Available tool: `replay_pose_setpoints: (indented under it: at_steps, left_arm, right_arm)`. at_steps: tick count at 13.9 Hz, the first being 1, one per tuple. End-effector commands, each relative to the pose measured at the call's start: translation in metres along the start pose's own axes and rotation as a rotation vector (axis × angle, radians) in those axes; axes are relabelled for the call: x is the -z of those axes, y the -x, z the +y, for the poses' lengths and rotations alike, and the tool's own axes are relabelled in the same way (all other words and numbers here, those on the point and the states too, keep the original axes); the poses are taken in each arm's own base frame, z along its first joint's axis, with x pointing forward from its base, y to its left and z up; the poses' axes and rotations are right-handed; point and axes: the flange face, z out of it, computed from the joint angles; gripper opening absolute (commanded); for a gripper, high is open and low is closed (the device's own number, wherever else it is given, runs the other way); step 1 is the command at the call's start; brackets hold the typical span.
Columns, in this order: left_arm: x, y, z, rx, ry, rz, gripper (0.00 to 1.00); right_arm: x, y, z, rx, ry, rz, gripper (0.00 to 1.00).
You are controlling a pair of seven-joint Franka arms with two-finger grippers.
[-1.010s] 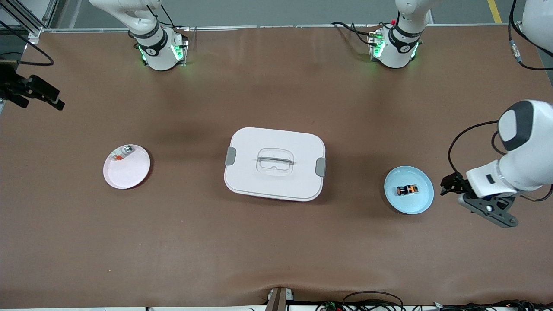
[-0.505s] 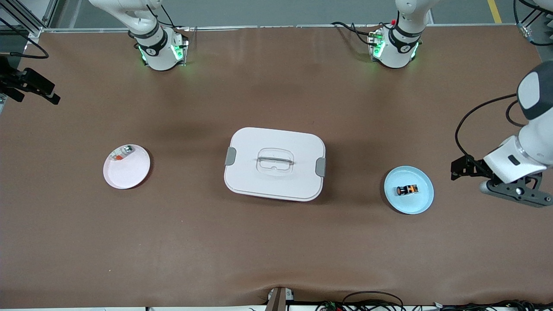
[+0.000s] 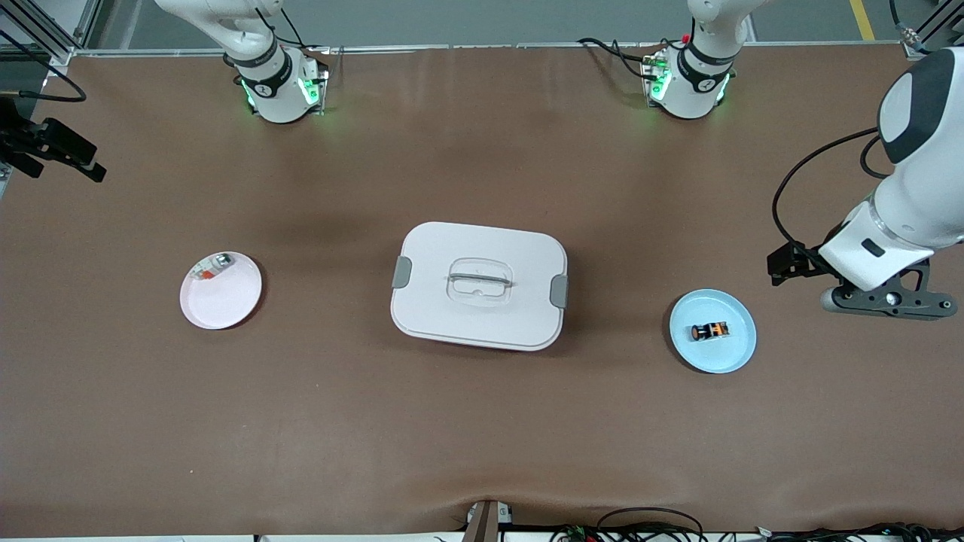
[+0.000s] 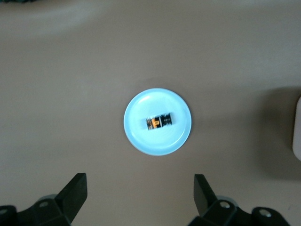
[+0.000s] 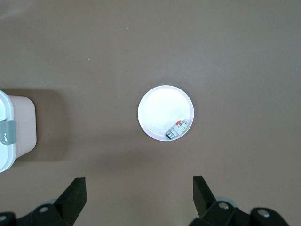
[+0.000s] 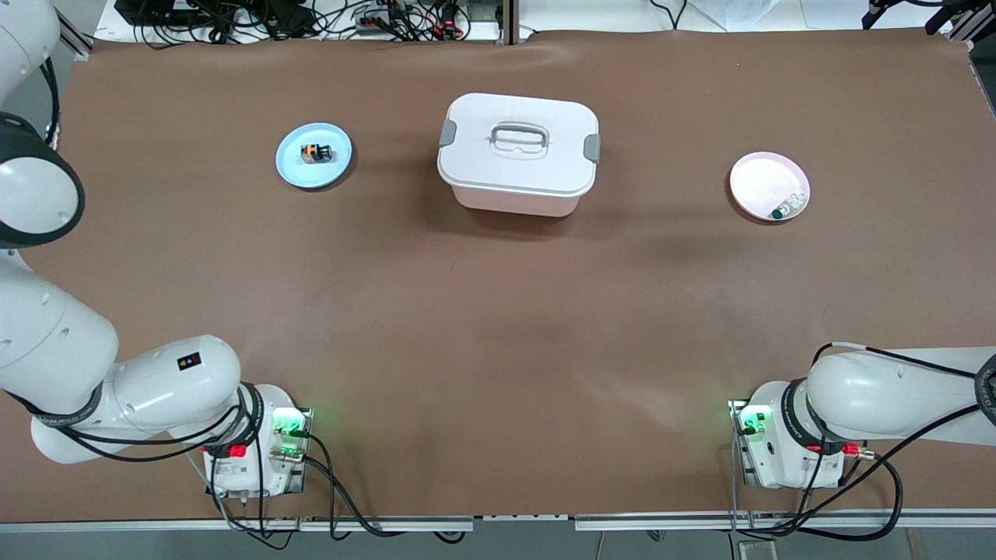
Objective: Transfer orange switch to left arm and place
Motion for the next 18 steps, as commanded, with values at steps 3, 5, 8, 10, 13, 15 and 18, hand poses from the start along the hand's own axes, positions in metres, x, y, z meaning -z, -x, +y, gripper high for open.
replay_pose_setpoints:
  at_steps: [3, 5, 8, 10, 13, 15, 18]
  left_arm:
    - [0.042, 0.027, -0.015, 0.069, -0.043, 0.014, 1.0]
    - [0.058, 0.042, -0.01, 0.079, -0.063, -0.009, 1.0]
    - [0.076, 0.062, -0.014, 0.113, 0.0, -0.051, 1.0]
    - [0.091, 0.077, -0.016, 0.124, 0.025, -0.059, 1.0]
    - [0.106, 0.099, -0.007, 0.115, 0.039, -0.076, 1.0]
    - [0.115, 0.113, -0.011, 0.128, 0.082, -0.066, 1.0]
    - [0.119, 0.122, -0.01, 0.129, 0.086, -0.057, 1.0]
  right_arm:
    - [0.007, 0.0, 0.001, -0.013, 0.01, 0.008, 1.0]
    - [0.007, 0.0, -0.001, -0.008, 0.01, 0.007, 1.0]
    - [0.007, -0.001, 0.001, -0.011, 0.01, 0.007, 1.0]
    - [0.007, 0.0, 0.001, -0.01, 0.01, 0.007, 1.0]
    - [0.006, -0.001, 0.0, -0.008, 0.012, 0.005, 1.0]
    - [0.006, 0.001, 0.004, -0.014, 0.015, -0.013, 1.0]
    - [0.003, 0.003, 0.005, -0.018, 0.019, -0.063, 1.0]
